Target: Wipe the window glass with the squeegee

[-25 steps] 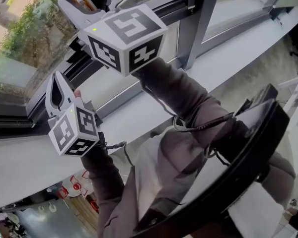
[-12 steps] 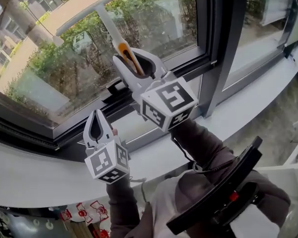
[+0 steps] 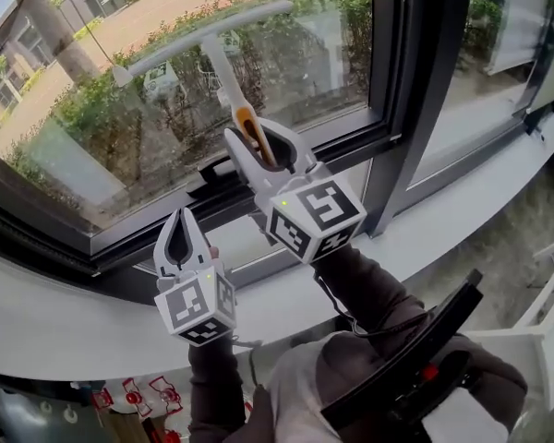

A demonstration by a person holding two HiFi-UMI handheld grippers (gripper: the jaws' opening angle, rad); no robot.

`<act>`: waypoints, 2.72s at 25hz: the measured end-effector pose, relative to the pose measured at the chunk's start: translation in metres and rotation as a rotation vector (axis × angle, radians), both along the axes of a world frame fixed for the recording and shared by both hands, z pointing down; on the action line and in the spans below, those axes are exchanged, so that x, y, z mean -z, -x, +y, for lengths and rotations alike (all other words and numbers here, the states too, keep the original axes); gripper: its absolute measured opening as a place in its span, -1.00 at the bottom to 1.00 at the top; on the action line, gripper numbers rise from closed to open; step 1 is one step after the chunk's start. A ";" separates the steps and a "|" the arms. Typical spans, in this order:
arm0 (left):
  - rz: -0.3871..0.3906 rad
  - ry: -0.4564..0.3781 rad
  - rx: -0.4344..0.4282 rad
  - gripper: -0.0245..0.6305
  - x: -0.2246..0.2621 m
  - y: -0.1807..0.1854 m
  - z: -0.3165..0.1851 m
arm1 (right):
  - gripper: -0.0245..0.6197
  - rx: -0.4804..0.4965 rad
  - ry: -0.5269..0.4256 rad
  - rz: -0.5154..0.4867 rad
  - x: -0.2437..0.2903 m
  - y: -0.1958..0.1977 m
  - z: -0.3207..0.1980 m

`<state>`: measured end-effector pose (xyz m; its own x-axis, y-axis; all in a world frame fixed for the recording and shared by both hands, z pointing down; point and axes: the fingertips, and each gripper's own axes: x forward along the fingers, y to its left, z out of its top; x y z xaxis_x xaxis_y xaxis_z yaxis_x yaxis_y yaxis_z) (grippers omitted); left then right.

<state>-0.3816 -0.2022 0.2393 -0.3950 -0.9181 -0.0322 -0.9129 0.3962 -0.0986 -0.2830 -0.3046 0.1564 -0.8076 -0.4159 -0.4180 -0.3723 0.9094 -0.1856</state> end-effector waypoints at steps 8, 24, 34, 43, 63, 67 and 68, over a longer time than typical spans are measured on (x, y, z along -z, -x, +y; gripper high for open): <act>-0.005 0.000 -0.003 -0.92 0.003 -0.009 -0.001 | -0.62 0.007 0.022 0.026 -0.017 -0.001 0.001; 0.007 0.015 -0.024 -0.92 -0.008 -0.018 -0.009 | -0.67 0.029 0.060 0.095 -0.048 0.000 0.003; 0.009 0.021 -0.028 -0.92 -0.009 -0.022 -0.013 | -0.68 0.042 0.078 0.117 -0.062 -0.002 0.005; 0.012 0.026 -0.035 -0.92 -0.012 -0.025 -0.016 | -0.68 0.045 0.096 0.137 -0.076 -0.003 0.007; 0.005 0.054 -0.065 -0.92 -0.024 -0.029 -0.018 | -0.69 0.055 0.161 0.190 -0.115 -0.002 0.012; 0.007 0.059 -0.072 -0.92 -0.026 -0.030 -0.019 | -0.69 0.057 0.175 0.205 -0.123 -0.002 0.014; 0.008 0.060 -0.075 -0.92 -0.027 -0.031 -0.019 | -0.69 0.058 0.179 0.207 -0.125 -0.002 0.014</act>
<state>-0.3505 -0.2216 0.2661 -0.3253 -0.9453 0.0262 -0.9405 0.3205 -0.1127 -0.2807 -0.2901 0.2815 -0.8930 -0.4185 -0.1655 -0.3670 0.8901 -0.2702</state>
